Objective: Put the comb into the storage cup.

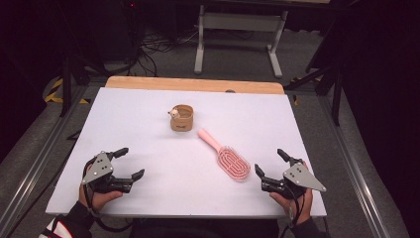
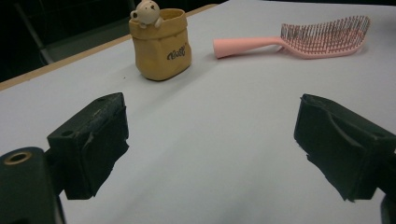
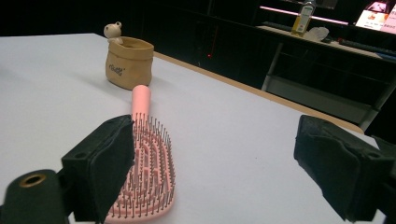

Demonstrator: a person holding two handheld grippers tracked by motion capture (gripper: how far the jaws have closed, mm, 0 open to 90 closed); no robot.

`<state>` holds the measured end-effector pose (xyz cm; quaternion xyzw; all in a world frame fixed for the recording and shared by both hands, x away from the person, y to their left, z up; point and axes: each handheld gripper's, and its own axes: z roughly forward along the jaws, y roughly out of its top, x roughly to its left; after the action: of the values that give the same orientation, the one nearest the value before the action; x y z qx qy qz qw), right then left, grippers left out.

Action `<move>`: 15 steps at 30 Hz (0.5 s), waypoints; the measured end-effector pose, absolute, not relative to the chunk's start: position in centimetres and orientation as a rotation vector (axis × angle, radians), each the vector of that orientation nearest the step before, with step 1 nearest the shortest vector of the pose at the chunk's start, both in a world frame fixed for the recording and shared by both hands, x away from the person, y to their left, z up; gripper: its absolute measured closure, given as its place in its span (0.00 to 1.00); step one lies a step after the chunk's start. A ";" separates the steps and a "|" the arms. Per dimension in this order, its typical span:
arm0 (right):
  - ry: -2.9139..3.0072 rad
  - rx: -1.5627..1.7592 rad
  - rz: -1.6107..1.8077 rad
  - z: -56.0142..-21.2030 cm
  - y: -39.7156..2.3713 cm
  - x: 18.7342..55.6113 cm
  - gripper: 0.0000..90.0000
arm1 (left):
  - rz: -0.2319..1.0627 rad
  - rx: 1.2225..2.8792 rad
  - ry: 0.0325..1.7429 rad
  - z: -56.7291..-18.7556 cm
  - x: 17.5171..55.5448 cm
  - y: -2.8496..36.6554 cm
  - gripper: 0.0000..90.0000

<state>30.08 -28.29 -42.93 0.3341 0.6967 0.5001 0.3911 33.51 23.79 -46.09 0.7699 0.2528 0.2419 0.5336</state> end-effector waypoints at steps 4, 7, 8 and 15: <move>1.771 0.873 1.273 -43.0 -28.5 30.3 0.16 | 0.580 1.840 0.603 -46.1 33.4 23.8 0.12; 1.766 0.889 1.287 -42.9 -28.6 30.6 0.16 | 0.577 1.840 0.607 -46.2 33.3 23.9 0.12; 1.763 0.889 1.289 -42.9 -28.5 30.7 0.16 | 0.577 1.842 0.611 -46.2 33.2 23.9 0.12; 1.771 0.899 1.289 -42.9 -28.4 31.1 0.17 | 0.593 1.840 0.612 -46.2 33.1 24.2 0.12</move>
<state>31.14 -28.40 -42.89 0.3516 0.6926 0.5041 0.3775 33.06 24.22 -46.21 0.7702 0.2562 0.2482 0.5287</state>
